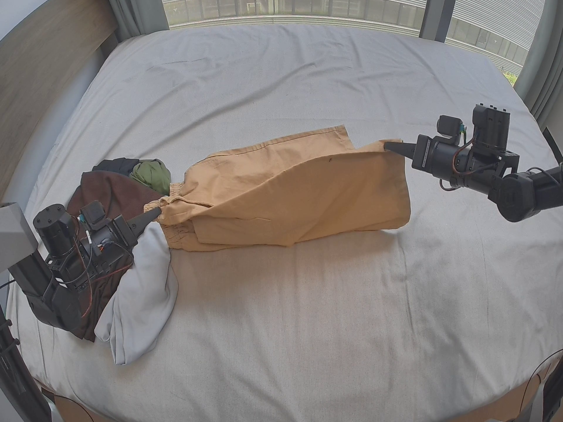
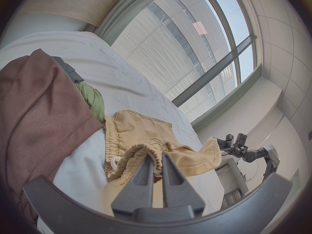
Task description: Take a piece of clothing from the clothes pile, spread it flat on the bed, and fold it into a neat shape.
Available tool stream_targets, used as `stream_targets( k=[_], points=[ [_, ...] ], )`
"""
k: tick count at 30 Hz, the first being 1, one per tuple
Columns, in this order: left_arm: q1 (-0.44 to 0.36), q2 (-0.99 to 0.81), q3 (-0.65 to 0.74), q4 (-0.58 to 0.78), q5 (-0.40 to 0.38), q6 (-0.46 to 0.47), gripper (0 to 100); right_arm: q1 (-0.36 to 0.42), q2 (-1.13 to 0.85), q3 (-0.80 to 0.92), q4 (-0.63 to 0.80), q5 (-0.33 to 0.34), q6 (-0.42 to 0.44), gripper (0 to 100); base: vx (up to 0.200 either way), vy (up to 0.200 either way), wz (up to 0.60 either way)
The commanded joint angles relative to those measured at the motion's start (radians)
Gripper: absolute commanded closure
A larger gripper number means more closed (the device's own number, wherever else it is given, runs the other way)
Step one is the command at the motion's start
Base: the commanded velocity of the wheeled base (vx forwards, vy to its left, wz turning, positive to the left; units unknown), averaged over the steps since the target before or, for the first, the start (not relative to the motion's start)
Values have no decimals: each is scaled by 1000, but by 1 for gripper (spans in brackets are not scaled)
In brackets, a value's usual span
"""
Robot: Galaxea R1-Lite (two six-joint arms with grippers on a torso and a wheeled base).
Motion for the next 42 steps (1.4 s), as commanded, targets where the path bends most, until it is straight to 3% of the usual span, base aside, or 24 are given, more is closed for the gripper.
stream_targets(
  k=[1, 17, 18, 31, 42],
  points=[
    [-3, 18, -23, -1, 19, -12, 100, 3, 58, -103, 47, 0, 0, 100, 0, 0, 0],
    [-32, 33, -78, 0, 113, -78, 100, 5, 236, -351, 50, -24, 0, 100, 0, 0, 0],
    [-37, 59, -88, -1, 125, -76, 100, -3, 288, -454, 66, -35, 0, 100, 0, 0, 0],
    [-48, 91, -123, 0, 176, -81, 100, 3, 392, -712, 193, -44, 0, 100, 0, 0, 0],
    [-48, 105, -147, -1, 177, -84, 100, 5, 449, -744, 193, -72, 0, 100, 0, 0, 0]
  ],
)
